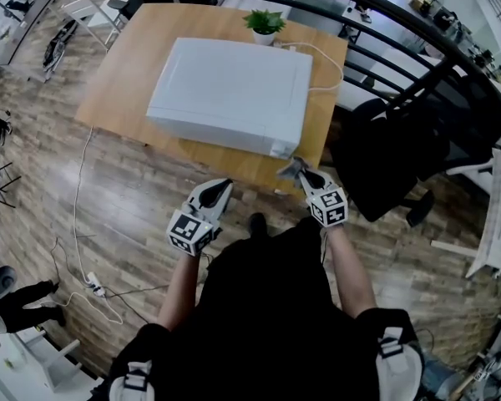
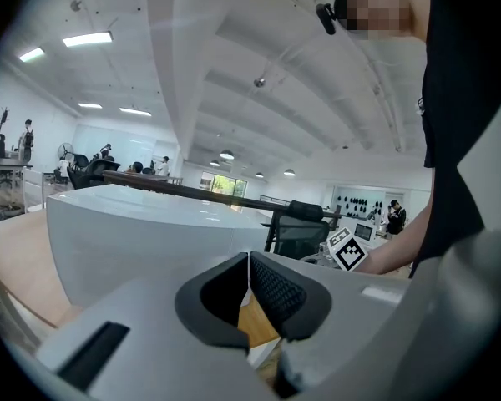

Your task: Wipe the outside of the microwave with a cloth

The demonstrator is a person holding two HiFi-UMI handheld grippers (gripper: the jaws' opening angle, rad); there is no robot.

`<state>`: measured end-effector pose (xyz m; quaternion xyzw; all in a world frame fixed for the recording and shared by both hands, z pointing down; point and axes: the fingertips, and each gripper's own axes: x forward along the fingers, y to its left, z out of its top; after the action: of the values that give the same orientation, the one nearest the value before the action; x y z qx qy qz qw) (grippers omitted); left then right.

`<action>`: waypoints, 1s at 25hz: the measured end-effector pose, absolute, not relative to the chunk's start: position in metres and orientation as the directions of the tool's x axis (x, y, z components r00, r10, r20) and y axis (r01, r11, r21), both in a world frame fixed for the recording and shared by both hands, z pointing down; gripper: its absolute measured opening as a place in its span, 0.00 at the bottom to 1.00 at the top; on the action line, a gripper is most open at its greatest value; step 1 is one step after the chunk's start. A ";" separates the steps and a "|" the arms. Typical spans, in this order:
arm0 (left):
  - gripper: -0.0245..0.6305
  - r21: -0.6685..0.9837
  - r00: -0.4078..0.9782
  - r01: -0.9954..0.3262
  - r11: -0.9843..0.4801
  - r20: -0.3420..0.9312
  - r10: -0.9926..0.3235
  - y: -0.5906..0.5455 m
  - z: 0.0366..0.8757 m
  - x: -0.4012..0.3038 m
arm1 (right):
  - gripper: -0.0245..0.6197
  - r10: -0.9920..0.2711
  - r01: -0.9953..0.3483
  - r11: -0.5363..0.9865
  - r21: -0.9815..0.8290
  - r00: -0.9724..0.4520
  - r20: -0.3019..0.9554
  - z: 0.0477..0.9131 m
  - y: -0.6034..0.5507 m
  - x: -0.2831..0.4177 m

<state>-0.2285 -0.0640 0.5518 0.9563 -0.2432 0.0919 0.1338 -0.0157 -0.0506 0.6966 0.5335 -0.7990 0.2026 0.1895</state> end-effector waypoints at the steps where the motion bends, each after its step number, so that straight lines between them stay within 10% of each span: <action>1: 0.05 0.210 0.865 -0.490 -0.846 0.237 -0.442 -0.066 0.550 -0.227 | 0.06 -0.785 -0.932 0.340 -0.126 -0.355 0.507 0.690 -0.048 -0.013; 25: 0.05 0.218 0.891 -0.439 -0.872 0.235 -0.389 -0.075 0.555 -0.212 | 0.06 -0.820 -0.897 0.441 -0.016 -0.410 0.398 0.593 -0.038 -0.047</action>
<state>-0.2119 -0.0746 0.5550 0.9630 -0.2150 0.0922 0.1337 -0.0468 -0.0375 0.5925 0.5162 -0.8319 0.1142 0.1685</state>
